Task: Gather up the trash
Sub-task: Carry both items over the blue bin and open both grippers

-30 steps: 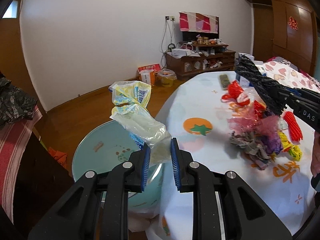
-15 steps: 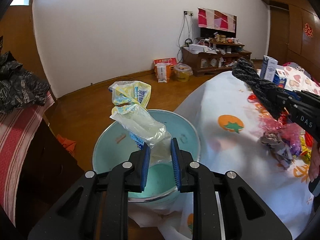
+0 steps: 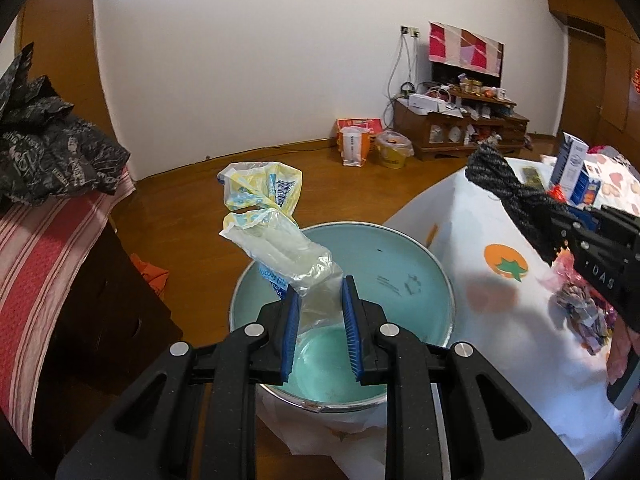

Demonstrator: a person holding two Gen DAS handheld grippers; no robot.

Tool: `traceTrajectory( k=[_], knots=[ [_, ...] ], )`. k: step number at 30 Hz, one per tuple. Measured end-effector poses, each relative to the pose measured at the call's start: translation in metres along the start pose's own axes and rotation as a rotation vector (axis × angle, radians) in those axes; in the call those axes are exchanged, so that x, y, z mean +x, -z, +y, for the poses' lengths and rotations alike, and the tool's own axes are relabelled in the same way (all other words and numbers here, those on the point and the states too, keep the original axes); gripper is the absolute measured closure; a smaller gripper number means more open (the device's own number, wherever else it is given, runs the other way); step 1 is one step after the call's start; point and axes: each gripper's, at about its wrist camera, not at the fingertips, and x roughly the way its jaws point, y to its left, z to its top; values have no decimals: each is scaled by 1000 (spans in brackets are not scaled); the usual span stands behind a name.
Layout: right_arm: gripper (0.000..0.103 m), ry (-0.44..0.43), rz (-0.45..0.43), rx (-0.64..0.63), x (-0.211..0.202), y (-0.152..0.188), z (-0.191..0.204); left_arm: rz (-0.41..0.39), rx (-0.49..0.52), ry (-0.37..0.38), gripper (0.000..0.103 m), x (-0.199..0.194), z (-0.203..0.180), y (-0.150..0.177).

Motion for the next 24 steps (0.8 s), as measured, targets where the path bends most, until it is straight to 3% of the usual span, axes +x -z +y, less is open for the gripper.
traceTrajectory(
  k=[24],
  knots=[
    [90, -52, 22, -64, 19, -3, 27, 14, -43, -20, 81, 5, 16, 2]
  ],
)
